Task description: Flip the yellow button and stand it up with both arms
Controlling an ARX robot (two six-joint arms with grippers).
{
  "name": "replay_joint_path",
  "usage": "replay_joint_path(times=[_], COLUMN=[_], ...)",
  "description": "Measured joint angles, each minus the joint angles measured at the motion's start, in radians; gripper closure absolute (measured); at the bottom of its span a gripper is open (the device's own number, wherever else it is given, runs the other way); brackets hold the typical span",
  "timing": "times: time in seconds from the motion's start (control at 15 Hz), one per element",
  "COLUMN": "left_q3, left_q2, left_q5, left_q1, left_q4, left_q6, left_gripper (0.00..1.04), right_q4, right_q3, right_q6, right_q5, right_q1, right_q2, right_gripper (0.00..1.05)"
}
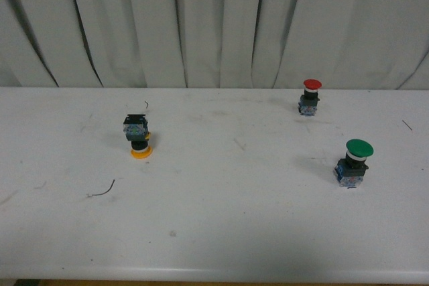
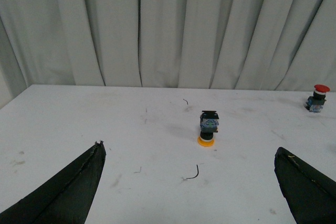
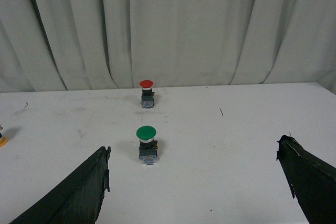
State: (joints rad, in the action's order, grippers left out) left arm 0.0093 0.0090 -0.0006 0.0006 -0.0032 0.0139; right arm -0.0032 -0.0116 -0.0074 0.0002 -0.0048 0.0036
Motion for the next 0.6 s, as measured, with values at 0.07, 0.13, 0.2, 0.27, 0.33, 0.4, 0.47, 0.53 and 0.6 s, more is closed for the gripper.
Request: replay_joint_path(times=[0.07,0.13,0.2,0.27,0.33,0.4,0.47,0.53,0.6], left_q3=[0.0,0.0,0.0,0.0,0.0,0.0,0.0,0.0,0.0], left_q2=[0.0,0.0,0.0,0.0,0.0,0.0,0.0,0.0,0.0], left_q5=[0.0,0.0,0.0,0.0,0.0,0.0,0.0,0.0,0.0], left_q1=[0.0,0.0,0.0,0.0,0.0,0.0,0.0,0.0,0.0], left_q4=[0.0,0.0,0.0,0.0,0.0,0.0,0.0,0.0,0.0], left_q6=[0.0,0.0,0.0,0.0,0.0,0.0,0.0,0.0,0.0], left_gripper=[0.07,0.07,0.07,0.07,0.07,0.07,0.07,0.07,0.07], right_q4=[0.0,0.0,0.0,0.0,0.0,0.0,0.0,0.0,0.0], right_q3=[0.0,0.0,0.0,0.0,0.0,0.0,0.0,0.0,0.0], right_q6=[0.0,0.0,0.0,0.0,0.0,0.0,0.0,0.0,0.0], right_q5=[0.0,0.0,0.0,0.0,0.0,0.0,0.0,0.0,0.0], right_q1=[0.0,0.0,0.0,0.0,0.0,0.0,0.0,0.0,0.0], right_q2=[0.0,0.0,0.0,0.0,0.0,0.0,0.0,0.0,0.0], right_gripper=[0.06,0.06,0.06,0.06,0.06,0.06,0.06,0.06,0.06])
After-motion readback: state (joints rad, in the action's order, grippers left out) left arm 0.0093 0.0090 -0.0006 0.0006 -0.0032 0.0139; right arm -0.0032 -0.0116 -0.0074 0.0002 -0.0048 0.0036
